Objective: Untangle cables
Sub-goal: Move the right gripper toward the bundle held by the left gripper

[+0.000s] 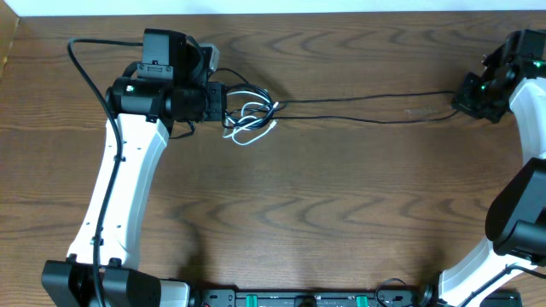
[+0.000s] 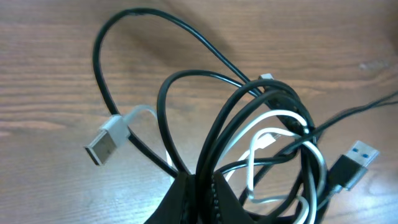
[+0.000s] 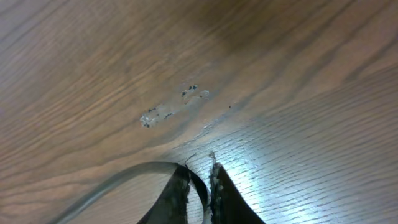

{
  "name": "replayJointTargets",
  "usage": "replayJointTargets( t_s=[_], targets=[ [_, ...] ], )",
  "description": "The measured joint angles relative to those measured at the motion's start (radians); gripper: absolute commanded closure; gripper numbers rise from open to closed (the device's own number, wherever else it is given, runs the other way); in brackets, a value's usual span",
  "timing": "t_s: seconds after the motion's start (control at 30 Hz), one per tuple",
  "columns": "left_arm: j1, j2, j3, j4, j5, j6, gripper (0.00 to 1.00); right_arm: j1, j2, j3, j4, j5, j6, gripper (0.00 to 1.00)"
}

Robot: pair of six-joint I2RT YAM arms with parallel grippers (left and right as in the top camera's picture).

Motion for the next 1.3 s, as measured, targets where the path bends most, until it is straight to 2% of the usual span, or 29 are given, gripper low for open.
replayJointTargets(
  t_s=[0.13,0.3,0.5,0.6,0.8,0.97,1.3],
  targets=[
    [0.016,-0.001,0.000,0.032,-0.098,-0.008,0.92,-0.017,0.000,0.000,0.013,0.022,-0.011,0.91],
    [0.030,-0.002,0.000,0.055,-0.145,-0.035,0.93,-0.023,0.000,0.000,0.016,-0.013,-0.063,0.78],
    [0.029,-0.002,0.000,0.056,-0.024,-0.039,0.92,0.000,0.000,0.000,0.018,-0.163,-0.169,0.57],
    [0.029,-0.002,0.000,0.056,0.093,-0.019,0.93,0.032,0.000,0.002,0.015,-0.247,-0.212,0.51],
    [0.029,-0.002,0.000,0.063,0.278,0.002,0.93,0.121,-0.020,0.009,0.023,-0.427,-0.261,0.45],
    [0.028,-0.002,0.000,0.084,0.423,0.002,0.93,0.230,-0.098,0.015,0.060,-0.542,-0.270,0.44],
    [0.028,-0.002,0.000,0.090,0.510,-0.031,0.93,0.408,-0.145,0.035,0.109,-0.603,-0.204,0.44]
  ],
)
